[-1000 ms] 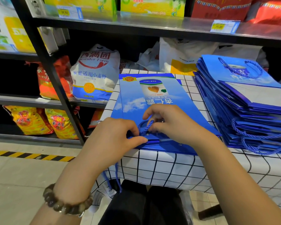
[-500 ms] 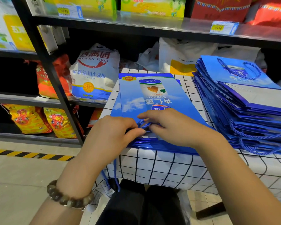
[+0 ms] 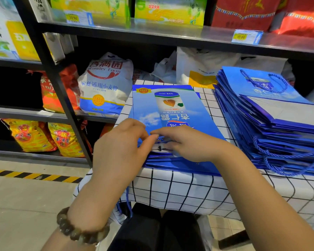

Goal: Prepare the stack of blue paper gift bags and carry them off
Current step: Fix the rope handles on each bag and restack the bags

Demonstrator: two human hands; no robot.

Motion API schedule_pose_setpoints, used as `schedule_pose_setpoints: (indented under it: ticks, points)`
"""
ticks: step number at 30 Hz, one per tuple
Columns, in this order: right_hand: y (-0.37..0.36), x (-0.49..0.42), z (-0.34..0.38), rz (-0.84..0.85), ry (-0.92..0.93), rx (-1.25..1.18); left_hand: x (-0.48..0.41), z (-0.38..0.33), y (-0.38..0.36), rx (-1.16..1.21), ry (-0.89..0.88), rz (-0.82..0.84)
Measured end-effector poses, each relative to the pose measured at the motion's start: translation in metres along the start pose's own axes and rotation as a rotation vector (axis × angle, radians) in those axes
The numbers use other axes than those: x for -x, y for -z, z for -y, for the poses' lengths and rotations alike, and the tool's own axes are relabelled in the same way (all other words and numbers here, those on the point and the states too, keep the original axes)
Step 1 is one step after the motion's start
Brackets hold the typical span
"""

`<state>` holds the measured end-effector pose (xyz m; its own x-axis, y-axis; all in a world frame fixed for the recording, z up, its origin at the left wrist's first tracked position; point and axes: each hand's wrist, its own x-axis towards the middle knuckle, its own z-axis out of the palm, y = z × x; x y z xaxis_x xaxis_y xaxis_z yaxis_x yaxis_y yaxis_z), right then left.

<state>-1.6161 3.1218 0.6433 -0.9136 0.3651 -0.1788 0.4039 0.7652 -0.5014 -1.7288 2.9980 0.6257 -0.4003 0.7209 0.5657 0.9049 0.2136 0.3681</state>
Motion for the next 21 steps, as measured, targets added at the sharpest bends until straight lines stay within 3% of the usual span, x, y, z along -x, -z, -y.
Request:
schedule_pose_setpoints:
  ticks: [4, 8, 15, 21]
  points:
    - [0.003, -0.006, 0.003, 0.014, 0.020, -0.073, -0.004, -0.018, 0.004, -0.283, 0.029, 0.263]
    - [0.006, -0.005, 0.009, -0.012, 0.031, -0.224, -0.009, -0.035, -0.003, -0.523, 0.010, 0.381]
    - [0.003, -0.006, 0.005, -0.086, -0.036, -0.270, -0.010, -0.040, -0.013, -0.554, -0.021, 0.485]
    - [0.000, -0.001, -0.003, -0.291, -0.115, -0.173, -0.010, -0.030, -0.005, -0.319, -0.060, 0.458]
